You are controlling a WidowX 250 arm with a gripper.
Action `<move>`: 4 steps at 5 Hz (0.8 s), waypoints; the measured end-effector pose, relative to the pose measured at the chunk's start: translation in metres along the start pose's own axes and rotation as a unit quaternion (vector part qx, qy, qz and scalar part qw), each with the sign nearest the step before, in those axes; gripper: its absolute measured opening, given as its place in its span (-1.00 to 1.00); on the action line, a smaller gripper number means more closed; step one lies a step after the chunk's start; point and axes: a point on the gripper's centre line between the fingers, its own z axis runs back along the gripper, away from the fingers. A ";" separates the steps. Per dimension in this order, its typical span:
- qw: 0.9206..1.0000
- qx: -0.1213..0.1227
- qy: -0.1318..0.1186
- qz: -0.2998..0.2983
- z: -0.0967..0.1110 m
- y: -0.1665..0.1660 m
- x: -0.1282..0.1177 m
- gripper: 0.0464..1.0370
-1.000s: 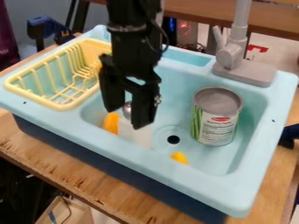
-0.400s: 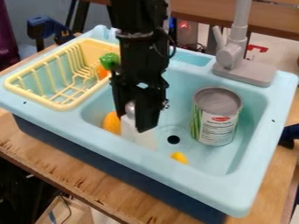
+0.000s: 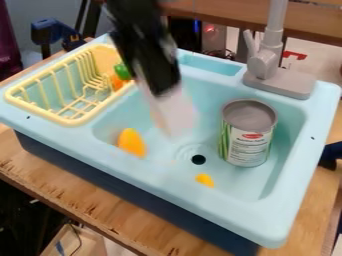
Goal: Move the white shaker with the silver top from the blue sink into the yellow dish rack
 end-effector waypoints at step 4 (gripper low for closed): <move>0.968 0.136 0.124 0.172 0.045 0.084 -0.015 0.16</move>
